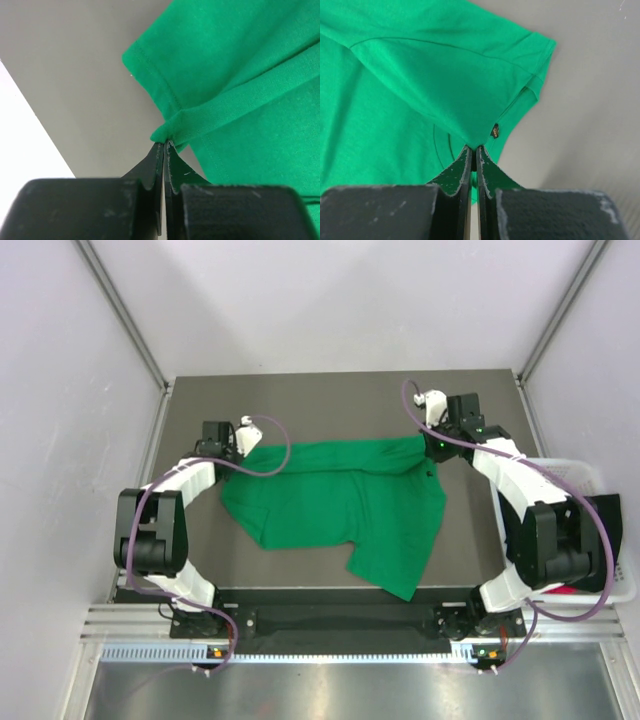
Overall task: Fold and stack the t-shirts
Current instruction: Fold the tshirt
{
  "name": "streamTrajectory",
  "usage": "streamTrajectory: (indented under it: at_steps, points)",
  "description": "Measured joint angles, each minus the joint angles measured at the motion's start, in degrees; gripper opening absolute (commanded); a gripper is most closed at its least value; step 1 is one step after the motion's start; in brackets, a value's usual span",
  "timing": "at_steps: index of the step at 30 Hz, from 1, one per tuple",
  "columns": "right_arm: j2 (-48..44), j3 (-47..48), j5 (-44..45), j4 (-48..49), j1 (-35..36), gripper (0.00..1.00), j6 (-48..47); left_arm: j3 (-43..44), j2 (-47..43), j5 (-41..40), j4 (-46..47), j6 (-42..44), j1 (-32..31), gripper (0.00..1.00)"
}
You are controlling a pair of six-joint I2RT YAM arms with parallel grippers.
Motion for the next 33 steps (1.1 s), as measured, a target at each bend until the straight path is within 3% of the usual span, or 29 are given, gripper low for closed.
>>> streamTrajectory:
  at_steps: [5, 12, 17, 21, 22, 23, 26, 33]
  points:
    - [0.0, 0.0, -0.4, 0.2, 0.0, 0.00, 0.3, -0.4, 0.0, 0.0, 0.0, 0.0, 0.0, 0.02]
    - [0.0, 0.0, -1.4, 0.2, 0.0, 0.00, 0.8, -2.7, -2.0, 0.3, -1.1, -1.5, 0.0, 0.45]
    - [0.0, 0.0, -1.6, 0.3, 0.0, 0.00, 0.8, -3.8, -11.6, 3.5, -1.6, -3.2, 0.0, 0.48]
    - [0.0, 0.0, -1.6, 0.3, 0.0, 0.00, 1.0, -1.5, -12.6, 6.6, -1.0, -5.3, 0.0, 0.35]
    - [0.0, 0.0, -1.6, 0.3, 0.0, 0.00, 1.1, 0.0, -10.9, 7.3, -1.3, -6.0, 0.0, 0.29]
    - [0.0, 0.0, -1.7, 0.3, 0.0, 0.00, 1.2, 1.9, -8.3, 7.7, -1.9, -6.6, 0.0, 0.13]
    - [0.4, 0.2, -1.7, 0.3, 0.0, 0.00, 1.4, 7.1, -0.2, 8.8, -4.6, -8.6, 0.0, 0.00]
    - [3.9, 2.9, -2.0, 0.1, 0.0, 0.00, 1.5, 10.4, 11.0, 9.2, -9.8, -10.6, 0.0, 0.00]
